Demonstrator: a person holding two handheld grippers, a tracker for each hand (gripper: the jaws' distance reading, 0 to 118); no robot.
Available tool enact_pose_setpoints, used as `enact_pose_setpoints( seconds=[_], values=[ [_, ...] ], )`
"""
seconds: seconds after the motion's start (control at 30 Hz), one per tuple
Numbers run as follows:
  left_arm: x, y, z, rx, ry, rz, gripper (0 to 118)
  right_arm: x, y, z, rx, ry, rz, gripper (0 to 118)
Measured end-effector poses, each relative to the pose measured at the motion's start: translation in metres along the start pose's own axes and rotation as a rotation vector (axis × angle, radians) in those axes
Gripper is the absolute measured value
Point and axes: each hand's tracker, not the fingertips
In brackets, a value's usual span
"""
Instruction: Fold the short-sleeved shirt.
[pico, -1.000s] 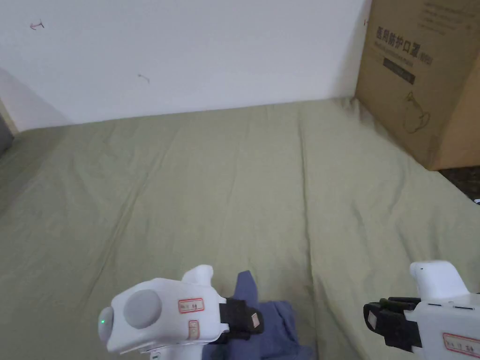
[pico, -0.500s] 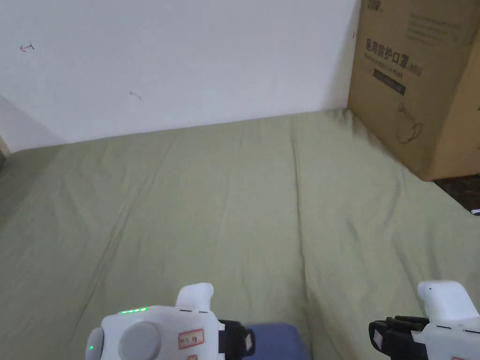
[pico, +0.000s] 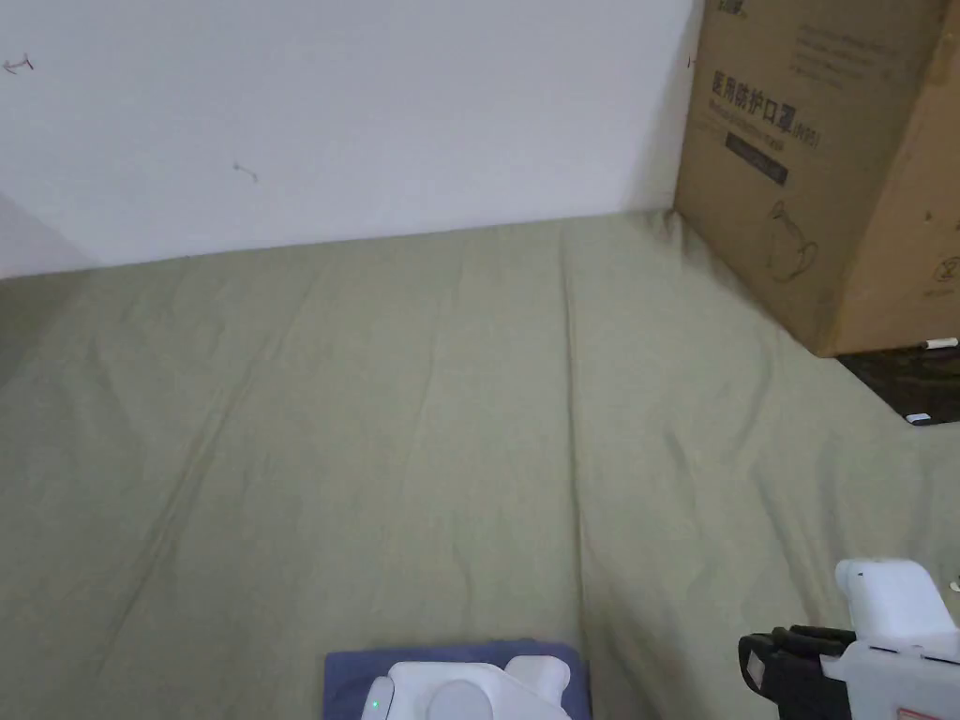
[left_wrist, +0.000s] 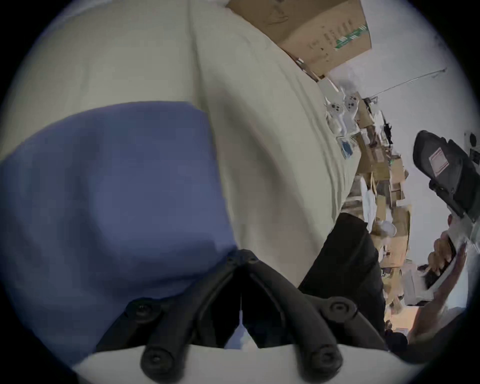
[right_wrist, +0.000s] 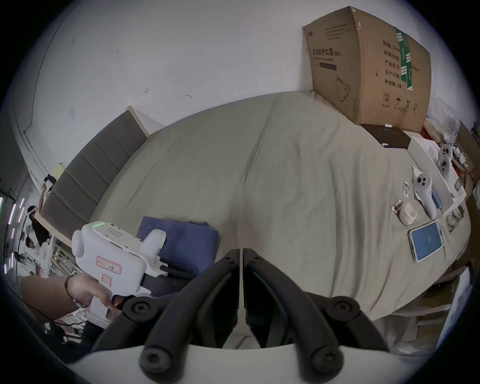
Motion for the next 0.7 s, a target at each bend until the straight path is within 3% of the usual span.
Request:
enact_pose_setpoints(
  seconds=[0.1,0.27,0.4,0.5,0.6,0.7],
  values=[
    [0.005,-0.006,0.011,0.002,-0.072,0.026,1,0.003,0.0,0.001,-0.002,0.006,-0.019,2],
    [0.011,-0.032,0.107,0.338,-0.081,-0.043,1,-0.002,0.008,0.005,0.022,0.07,-0.02,2],
    [-0.033,-0.064,0.181,0.542,-0.042,0.104,1,-0.019,0.01,-0.024,-0.059,0.229,-0.038,2],
    [-0.073,-0.09,0.211,0.611,0.009,0.243,1,-0.037,0.005,-0.068,-0.194,0.396,-0.108,2],
    [-0.106,-0.113,0.223,0.636,0.041,0.355,1,-0.053,-0.003,-0.108,-0.285,0.449,-0.107,2],
    [-0.131,-0.127,0.221,0.622,0.023,0.407,1,-0.053,-0.012,-0.14,-0.336,0.438,-0.133,2]
  ],
)
